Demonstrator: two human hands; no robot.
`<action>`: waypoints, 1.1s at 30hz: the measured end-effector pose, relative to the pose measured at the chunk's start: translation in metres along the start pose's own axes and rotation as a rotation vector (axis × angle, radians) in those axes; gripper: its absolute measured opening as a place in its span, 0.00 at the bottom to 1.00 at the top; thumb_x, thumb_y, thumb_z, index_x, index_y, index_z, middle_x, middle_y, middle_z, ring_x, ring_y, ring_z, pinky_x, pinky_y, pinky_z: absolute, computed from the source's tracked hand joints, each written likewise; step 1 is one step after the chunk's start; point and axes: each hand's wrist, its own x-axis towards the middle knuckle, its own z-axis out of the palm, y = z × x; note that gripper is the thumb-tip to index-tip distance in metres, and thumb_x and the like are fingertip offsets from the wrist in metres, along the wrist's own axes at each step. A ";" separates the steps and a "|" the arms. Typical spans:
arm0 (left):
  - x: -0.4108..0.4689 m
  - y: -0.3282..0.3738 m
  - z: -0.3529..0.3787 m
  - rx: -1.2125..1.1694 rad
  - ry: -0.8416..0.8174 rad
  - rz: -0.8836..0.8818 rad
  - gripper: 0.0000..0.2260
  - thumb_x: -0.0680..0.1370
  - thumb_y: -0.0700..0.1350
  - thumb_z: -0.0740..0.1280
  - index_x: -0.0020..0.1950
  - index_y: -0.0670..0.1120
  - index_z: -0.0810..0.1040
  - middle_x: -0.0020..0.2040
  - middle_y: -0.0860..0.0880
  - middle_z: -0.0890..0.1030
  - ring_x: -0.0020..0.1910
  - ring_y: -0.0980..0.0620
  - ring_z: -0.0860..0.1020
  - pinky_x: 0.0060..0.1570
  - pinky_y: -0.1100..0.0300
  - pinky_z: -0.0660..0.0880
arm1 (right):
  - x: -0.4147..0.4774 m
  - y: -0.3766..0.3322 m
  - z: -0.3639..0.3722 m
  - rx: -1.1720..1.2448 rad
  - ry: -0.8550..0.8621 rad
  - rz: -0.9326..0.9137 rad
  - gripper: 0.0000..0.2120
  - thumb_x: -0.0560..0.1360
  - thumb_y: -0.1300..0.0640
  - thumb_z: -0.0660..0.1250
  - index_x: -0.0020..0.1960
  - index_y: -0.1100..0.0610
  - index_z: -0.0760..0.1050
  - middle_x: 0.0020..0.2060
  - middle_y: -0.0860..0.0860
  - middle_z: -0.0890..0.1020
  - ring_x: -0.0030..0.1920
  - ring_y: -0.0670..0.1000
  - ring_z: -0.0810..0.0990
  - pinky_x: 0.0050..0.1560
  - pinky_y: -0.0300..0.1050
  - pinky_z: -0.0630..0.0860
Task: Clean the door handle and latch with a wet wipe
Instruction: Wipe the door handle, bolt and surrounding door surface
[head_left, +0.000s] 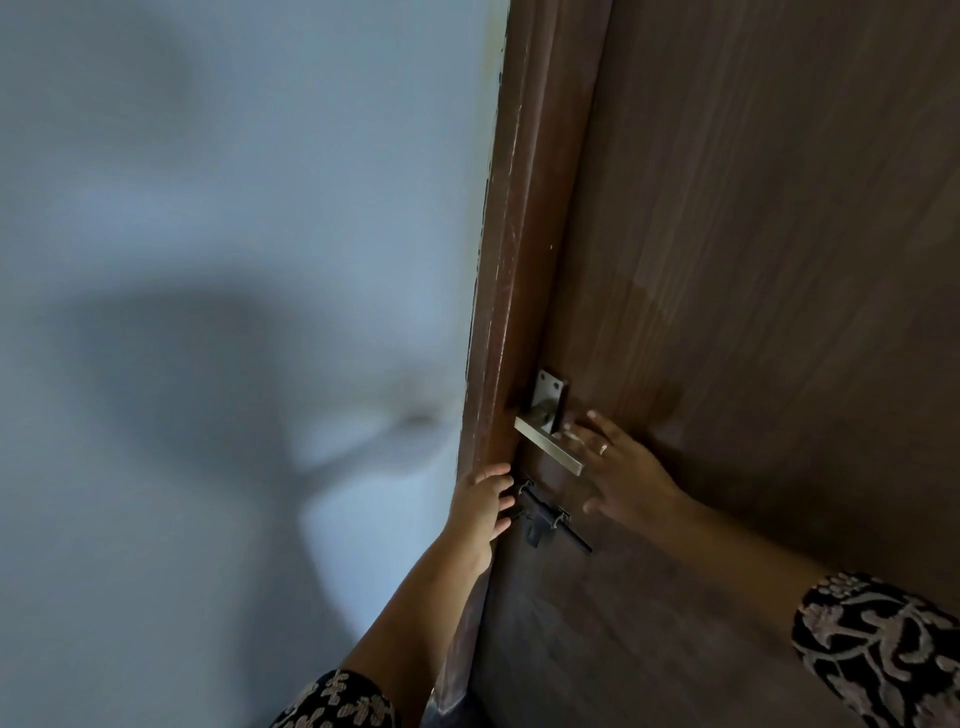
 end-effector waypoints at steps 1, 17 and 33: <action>0.000 0.000 -0.001 -0.002 0.001 -0.003 0.08 0.80 0.37 0.62 0.53 0.47 0.78 0.56 0.45 0.78 0.52 0.49 0.76 0.54 0.55 0.73 | 0.003 -0.007 0.001 -0.021 -0.007 -0.013 0.38 0.76 0.36 0.54 0.75 0.61 0.52 0.77 0.56 0.52 0.77 0.56 0.44 0.61 0.57 0.17; 0.002 0.000 -0.013 -0.002 -0.003 -0.003 0.06 0.79 0.37 0.64 0.50 0.46 0.78 0.53 0.46 0.78 0.53 0.48 0.77 0.54 0.54 0.72 | -0.005 -0.044 0.015 0.165 -0.005 0.044 0.39 0.76 0.38 0.57 0.76 0.60 0.49 0.76 0.55 0.55 0.77 0.56 0.49 0.68 0.54 0.24; -0.005 0.004 0.006 0.025 -0.034 0.035 0.10 0.80 0.37 0.62 0.55 0.47 0.79 0.59 0.45 0.78 0.53 0.49 0.77 0.57 0.53 0.73 | 0.037 0.059 -0.052 -0.191 0.208 0.242 0.31 0.80 0.47 0.50 0.76 0.60 0.45 0.77 0.56 0.50 0.77 0.57 0.45 0.68 0.62 0.32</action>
